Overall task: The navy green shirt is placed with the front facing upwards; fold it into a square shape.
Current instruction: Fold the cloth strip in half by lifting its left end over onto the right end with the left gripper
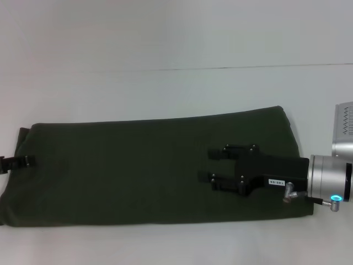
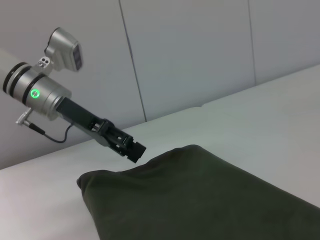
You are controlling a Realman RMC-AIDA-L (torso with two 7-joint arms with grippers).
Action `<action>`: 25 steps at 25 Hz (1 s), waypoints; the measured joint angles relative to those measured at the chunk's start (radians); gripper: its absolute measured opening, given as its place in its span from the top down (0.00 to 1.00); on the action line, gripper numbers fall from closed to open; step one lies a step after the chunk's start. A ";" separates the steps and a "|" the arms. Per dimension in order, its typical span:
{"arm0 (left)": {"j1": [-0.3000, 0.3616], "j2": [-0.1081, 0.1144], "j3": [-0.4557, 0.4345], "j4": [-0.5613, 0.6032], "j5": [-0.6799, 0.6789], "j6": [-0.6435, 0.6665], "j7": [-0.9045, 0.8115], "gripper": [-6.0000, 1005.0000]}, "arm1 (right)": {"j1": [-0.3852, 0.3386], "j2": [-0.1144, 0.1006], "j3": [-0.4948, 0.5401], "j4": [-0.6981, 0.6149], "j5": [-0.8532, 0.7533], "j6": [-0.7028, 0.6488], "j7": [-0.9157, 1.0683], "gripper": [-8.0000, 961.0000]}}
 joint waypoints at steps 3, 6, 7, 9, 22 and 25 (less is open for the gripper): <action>0.002 0.000 0.001 -0.005 0.016 -0.017 -0.001 0.07 | 0.001 0.000 0.002 0.003 0.000 0.009 0.003 0.31; 0.004 -0.001 0.001 -0.007 0.024 -0.023 -0.001 0.07 | 0.003 0.002 0.003 0.005 0.000 0.018 0.004 0.31; 0.005 -0.001 0.001 -0.007 0.025 -0.025 -0.001 0.07 | 0.003 0.003 0.003 0.005 0.000 0.018 0.005 0.31; 0.005 -0.002 0.001 -0.010 0.027 -0.028 -0.001 0.07 | 0.003 0.003 0.004 0.006 0.000 0.018 0.007 0.31; -0.002 0.000 0.011 -0.044 0.037 -0.054 0.003 0.07 | 0.003 0.003 0.006 0.005 0.003 0.018 0.019 0.31; -0.002 0.000 0.012 -0.042 0.037 -0.059 0.003 0.07 | 0.003 0.003 0.006 0.005 0.003 0.019 0.019 0.32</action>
